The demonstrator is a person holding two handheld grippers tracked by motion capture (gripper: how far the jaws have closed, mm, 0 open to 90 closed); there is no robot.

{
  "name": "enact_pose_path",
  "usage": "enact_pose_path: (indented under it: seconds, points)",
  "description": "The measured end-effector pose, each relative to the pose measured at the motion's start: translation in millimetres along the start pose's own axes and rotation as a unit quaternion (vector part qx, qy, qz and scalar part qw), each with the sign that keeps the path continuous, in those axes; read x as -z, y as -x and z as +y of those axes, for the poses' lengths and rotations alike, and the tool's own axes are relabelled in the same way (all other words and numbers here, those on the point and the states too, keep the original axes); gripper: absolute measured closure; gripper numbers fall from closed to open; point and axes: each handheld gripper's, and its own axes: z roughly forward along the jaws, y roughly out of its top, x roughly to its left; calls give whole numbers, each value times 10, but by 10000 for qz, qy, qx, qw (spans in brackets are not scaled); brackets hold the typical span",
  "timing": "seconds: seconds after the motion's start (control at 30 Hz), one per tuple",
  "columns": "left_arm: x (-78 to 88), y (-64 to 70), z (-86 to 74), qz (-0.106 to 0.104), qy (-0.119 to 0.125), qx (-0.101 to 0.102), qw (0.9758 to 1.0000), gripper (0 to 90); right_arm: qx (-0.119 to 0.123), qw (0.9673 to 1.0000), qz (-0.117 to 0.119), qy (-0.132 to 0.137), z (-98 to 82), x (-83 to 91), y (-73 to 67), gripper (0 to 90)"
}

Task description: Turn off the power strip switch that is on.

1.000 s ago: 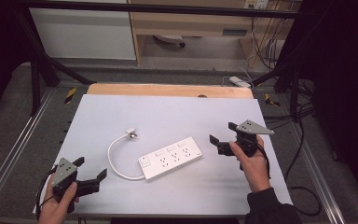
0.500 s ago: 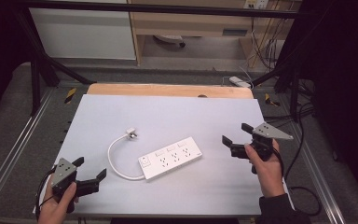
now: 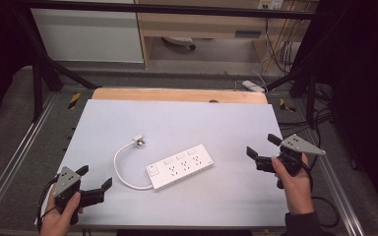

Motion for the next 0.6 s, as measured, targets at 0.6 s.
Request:
enact_pose_path:
  seconds: [0.6]
  points:
    - [0,11,4,-38,24,0,10000,52,-79,9991,-418,-58,-449,122,209,45]
